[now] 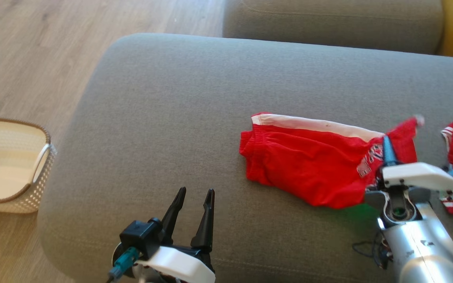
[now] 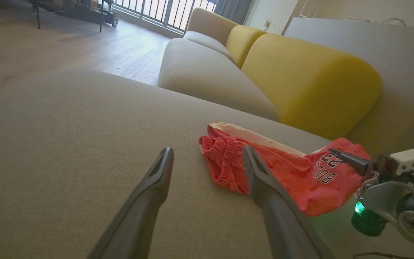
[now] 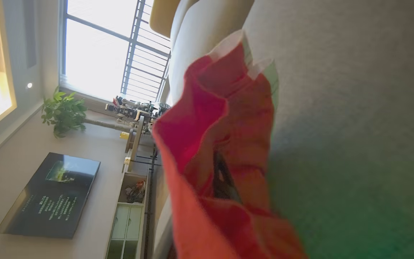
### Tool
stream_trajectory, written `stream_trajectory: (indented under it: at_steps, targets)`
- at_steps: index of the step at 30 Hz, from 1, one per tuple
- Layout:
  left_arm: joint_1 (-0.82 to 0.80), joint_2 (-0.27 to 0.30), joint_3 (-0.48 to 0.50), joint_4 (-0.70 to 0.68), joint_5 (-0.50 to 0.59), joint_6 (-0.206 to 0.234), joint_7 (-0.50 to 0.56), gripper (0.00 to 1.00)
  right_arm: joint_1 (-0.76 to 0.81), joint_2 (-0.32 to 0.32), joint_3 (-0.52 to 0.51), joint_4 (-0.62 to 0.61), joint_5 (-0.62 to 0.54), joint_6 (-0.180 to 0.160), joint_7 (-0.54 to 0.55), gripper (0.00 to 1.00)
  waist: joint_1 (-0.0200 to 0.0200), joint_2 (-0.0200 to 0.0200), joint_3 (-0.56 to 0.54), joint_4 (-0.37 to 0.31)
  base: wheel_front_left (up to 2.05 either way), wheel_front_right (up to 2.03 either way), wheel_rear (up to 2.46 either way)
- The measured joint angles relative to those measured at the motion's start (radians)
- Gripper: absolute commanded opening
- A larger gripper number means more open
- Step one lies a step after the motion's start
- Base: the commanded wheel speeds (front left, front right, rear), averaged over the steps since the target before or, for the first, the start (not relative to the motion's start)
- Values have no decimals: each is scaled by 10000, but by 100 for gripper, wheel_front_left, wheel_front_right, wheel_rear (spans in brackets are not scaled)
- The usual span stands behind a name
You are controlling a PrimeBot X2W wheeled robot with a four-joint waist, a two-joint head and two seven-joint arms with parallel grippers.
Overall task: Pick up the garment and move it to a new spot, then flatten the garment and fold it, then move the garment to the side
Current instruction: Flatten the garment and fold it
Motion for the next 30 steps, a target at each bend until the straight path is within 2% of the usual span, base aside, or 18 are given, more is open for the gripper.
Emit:
stream_trajectory:
  at_steps: [9,15,23,30]
  targets:
    - [1,4,150,69,-2,12,0,100,190,-6,2688,-1929,1473,0,-330,0,0,0,-13,661,0,0,0]
    - [1,6,153,79,-130,12,0,100,253,-10,3866,-1977,2196,0,-594,0,0,0,20,1037,0,0,0]
    - [1,6,117,82,-130,17,0,100,50,-19,4533,-1250,2673,0,-719,0,0,0,163,1392,0,0,0]
    - [-2,6,111,81,-130,31,0,100,-261,-21,4468,-1089,2644,0,-721,0,0,0,367,1497,0,0,0]
